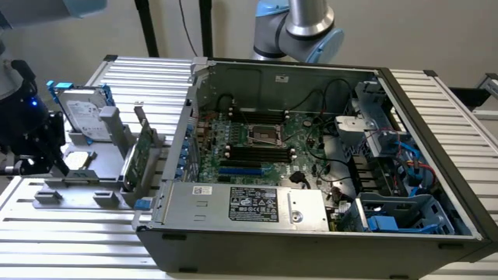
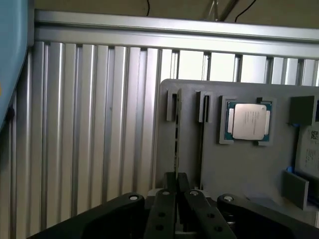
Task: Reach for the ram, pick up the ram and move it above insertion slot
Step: 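Pick up the ram and move it above insertion slot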
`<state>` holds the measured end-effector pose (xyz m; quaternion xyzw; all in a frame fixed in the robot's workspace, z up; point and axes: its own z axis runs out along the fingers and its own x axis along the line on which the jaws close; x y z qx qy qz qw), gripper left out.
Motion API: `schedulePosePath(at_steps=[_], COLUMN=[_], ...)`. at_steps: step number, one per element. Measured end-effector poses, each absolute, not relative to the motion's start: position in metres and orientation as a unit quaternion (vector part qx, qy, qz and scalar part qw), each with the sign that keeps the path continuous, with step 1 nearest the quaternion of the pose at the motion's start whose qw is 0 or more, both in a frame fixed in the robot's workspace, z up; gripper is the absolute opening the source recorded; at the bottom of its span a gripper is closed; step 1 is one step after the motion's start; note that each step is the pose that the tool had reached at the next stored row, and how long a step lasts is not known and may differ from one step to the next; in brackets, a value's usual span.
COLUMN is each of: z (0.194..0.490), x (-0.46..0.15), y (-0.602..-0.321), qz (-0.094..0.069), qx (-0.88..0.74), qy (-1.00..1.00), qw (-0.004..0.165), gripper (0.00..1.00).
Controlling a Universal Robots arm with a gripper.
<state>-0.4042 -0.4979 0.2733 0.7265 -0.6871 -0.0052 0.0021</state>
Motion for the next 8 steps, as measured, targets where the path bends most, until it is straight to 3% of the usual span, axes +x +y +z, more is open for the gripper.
schedulePosePath(at_steps=[8], z=[0.306], x=[-0.403], y=[-0.497], qz=[-0.005], qx=[0.727], qy=[-0.687], qw=[0.002], gripper=[0.13])
